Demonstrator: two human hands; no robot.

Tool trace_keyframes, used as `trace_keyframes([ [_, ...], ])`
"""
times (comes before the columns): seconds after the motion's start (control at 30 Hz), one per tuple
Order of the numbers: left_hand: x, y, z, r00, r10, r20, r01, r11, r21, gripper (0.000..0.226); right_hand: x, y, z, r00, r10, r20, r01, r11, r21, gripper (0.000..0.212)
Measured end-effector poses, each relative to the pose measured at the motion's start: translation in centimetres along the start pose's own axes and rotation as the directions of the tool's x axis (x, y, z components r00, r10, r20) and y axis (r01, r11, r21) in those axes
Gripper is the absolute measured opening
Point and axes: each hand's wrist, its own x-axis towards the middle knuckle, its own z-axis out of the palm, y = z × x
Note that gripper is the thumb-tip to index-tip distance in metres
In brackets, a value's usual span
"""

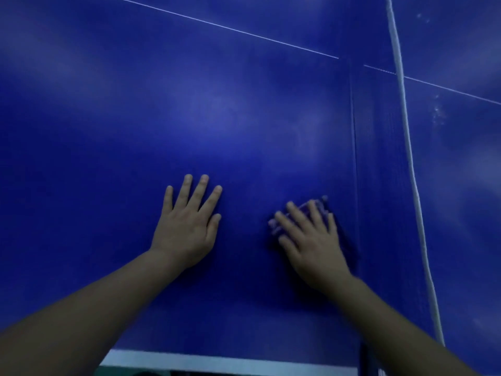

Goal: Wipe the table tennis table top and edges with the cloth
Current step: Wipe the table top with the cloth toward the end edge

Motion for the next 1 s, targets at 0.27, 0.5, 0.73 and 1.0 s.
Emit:
trace_keyframes([
  [0.27, -8.3, -0.3, 1.3, 1.000, -0.020, 0.006, 0.020, 1.000, 0.024, 0.070, 1.4, -12.9, 1.6, 0.994, 0.097, -0.057, -0.092, 0.993, 0.078, 0.055],
  [0.5, -10.9, 0.7, 2.2, 0.999, -0.042, 0.024, 0.042, 0.999, 0.012, 0.069, -9.9, -6.5, 2.1, 0.975, 0.196, 0.107, -0.201, 0.979, 0.033, 0.062],
  [0.73, -12.8, 0.5, 3.0, 0.999, -0.039, -0.015, 0.038, 0.999, -0.019, 0.066, -2.0, -13.3, 2.6, 0.953, 0.298, -0.050, -0.289, 0.948, 0.132, 0.054],
  [1.0, -14.4, 1.3, 3.8, 0.993, -0.119, -0.027, 0.119, 0.993, 0.014, 0.064, -14.5, -6.7, 3.7, 0.975, 0.215, 0.064, -0.218, 0.975, 0.040, 0.056],
])
